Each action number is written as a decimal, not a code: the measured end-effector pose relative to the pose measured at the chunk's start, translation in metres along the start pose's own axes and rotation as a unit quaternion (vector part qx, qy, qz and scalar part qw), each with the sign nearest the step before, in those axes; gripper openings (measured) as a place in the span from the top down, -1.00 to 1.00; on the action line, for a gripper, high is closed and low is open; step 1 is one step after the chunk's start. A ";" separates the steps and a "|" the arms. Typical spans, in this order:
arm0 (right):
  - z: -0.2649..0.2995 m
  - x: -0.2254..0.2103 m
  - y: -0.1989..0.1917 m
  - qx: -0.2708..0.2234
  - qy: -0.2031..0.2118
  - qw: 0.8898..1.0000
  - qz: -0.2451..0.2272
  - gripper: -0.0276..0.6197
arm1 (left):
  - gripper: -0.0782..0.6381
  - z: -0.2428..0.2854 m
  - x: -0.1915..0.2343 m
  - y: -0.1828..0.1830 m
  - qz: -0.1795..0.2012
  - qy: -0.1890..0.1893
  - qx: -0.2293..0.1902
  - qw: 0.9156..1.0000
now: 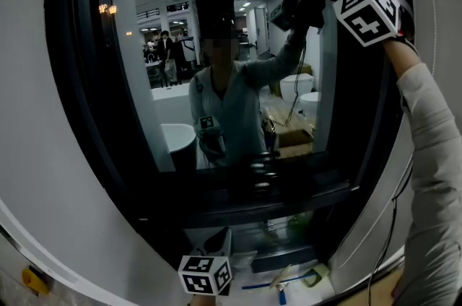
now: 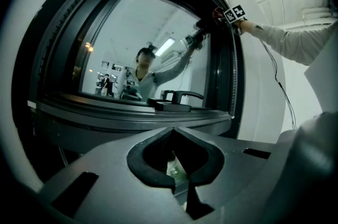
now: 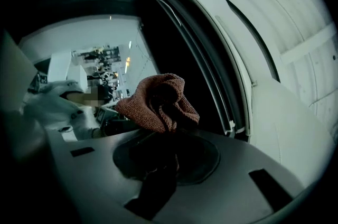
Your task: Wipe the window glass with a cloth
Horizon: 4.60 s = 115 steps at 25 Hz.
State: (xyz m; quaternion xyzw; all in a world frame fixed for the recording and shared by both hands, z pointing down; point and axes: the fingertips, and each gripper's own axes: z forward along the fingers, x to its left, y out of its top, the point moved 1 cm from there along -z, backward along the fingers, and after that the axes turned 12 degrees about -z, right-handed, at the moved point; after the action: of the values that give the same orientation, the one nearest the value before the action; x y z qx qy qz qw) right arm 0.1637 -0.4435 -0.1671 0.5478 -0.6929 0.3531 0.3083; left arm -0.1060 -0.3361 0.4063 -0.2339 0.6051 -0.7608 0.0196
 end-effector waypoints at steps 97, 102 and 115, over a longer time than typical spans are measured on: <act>-0.211 0.396 -0.054 0.017 0.335 0.940 0.070 0.73 | 0.77 -0.040 -0.015 -0.024 -0.011 0.001 0.011 1.000; -0.216 0.403 -0.053 0.029 0.347 0.931 0.107 0.73 | 0.77 -0.046 -0.013 -0.027 -0.012 0.003 0.011 1.000; -0.298 0.384 0.005 0.016 0.346 0.842 0.413 0.73 | 0.77 -0.075 -0.016 -0.047 -0.019 0.004 0.015 1.000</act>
State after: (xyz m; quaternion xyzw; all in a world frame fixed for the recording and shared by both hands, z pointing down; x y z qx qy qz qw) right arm 0.0900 -0.4042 0.3120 0.0584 -0.6973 0.6255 0.3451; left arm -0.1083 -0.2498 0.4332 -0.2417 0.5888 -0.7712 0.0060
